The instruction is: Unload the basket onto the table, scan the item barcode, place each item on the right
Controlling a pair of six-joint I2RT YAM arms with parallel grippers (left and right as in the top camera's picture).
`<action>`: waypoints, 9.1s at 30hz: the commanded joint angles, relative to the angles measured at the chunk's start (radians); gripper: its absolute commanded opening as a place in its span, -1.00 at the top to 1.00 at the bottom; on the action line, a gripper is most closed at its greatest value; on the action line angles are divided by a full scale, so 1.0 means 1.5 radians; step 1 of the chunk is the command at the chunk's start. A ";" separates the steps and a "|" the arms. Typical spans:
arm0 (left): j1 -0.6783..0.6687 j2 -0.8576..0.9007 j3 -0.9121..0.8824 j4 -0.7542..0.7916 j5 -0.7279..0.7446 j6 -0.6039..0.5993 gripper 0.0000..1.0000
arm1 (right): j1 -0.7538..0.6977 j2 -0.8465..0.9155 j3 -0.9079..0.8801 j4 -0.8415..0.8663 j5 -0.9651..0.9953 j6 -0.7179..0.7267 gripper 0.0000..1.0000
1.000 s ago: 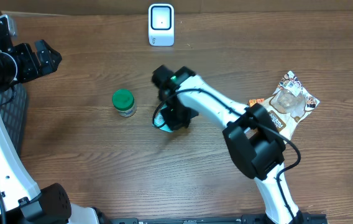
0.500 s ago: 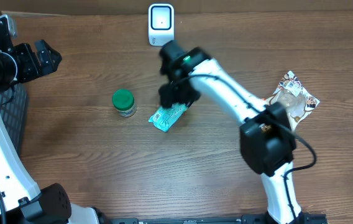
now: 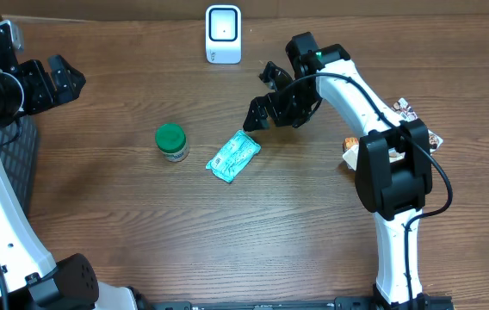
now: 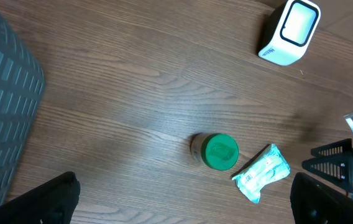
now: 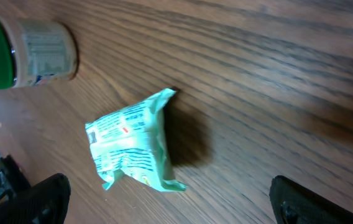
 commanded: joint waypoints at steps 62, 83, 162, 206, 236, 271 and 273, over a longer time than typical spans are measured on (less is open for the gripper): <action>-0.004 -0.005 0.010 0.001 0.005 0.012 -0.99 | 0.018 -0.301 -0.168 0.164 -0.189 0.084 0.92; -0.004 -0.005 0.010 0.001 0.005 0.013 -0.99 | 0.168 -0.348 -0.188 0.438 0.535 0.069 0.92; -0.004 -0.005 0.010 0.001 0.005 0.012 -0.99 | 0.122 -0.216 -0.166 0.880 0.590 -0.371 0.92; -0.004 -0.005 0.010 0.001 0.005 0.012 -1.00 | -0.447 -0.361 -0.356 0.066 0.233 0.368 -0.37; -0.004 -0.005 0.010 0.001 0.005 0.013 -0.99 | 0.201 -0.295 -0.195 0.298 0.283 0.251 -1.00; -0.004 -0.005 0.010 0.001 0.005 0.013 -0.99 | 0.369 -0.048 -0.195 0.590 0.375 0.181 -1.00; -0.004 -0.005 0.010 0.001 0.005 0.012 -0.99 | 0.369 -0.048 -0.195 0.590 0.395 0.180 -0.93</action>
